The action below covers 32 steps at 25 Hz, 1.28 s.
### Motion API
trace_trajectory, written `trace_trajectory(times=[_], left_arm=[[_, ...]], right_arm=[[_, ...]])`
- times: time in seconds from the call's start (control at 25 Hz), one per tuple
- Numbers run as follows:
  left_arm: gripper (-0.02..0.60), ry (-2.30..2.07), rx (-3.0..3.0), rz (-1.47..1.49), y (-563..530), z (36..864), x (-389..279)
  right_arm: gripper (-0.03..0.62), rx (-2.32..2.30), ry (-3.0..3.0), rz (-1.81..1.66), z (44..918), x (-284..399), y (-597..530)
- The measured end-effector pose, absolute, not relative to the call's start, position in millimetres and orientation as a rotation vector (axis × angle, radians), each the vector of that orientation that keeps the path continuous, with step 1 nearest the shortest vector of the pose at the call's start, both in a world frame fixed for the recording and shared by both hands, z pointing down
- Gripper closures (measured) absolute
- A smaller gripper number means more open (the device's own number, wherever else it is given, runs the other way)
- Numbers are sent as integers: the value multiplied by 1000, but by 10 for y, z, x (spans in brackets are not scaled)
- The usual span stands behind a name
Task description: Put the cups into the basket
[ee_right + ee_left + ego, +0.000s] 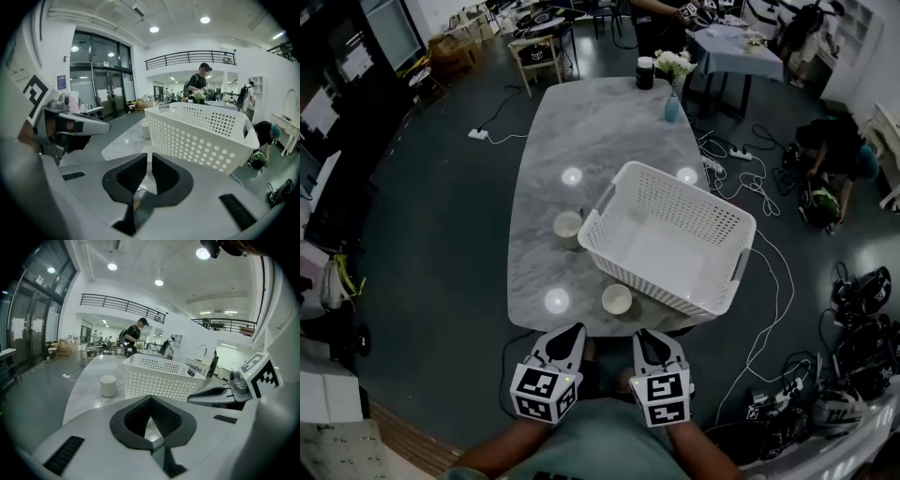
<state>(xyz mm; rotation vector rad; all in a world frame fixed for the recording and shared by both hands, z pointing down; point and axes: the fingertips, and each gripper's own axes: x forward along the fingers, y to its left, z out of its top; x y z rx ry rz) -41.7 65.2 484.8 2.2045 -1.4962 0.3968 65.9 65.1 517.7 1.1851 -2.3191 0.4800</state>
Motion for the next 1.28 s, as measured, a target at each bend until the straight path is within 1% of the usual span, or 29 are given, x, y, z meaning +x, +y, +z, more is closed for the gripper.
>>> trace_trajectory(times=[0.04, 0.08, 0.16, 0.28, 0.36, 0.6, 0.72, 0.88, 1.28], left_arm=[[583, -1489, 2206, 401, 614, 4860, -428], [581, -1481, 2210, 406, 574, 4868, -440], [583, -1466, 2219, 415, 486, 4886, -469], [583, -1444, 2229, 433, 364, 4932, -530], [583, -1431, 2229, 447, 290, 4965, -592], [583, -1375, 2245, 497, 74, 5103, -729], [581, -1352, 2253, 513, -37, 5165, -797], [581, -1322, 2258, 534, -140, 5264, -881], [582, -1220, 2295, 606, -342, 5499, -890]], right_arm=[[571, 1183, -2313, 485, 5194, 640, 635], [550, 1182, -2307, 492, 5211, 620, 615], [458, 1182, -2294, 511, 5262, 577, 563], [387, 1184, -2274, 537, 5362, 508, 458], [347, 1178, -2263, 556, 5432, 438, 394], [261, 1167, -2213, 624, 5694, 262, 239], [237, 1175, -2178, 650, 5816, 187, 156], [221, 1198, -2122, 643, 5997, 122, 62], [209, 1208, -2022, 670, 6377, 11, -159]])
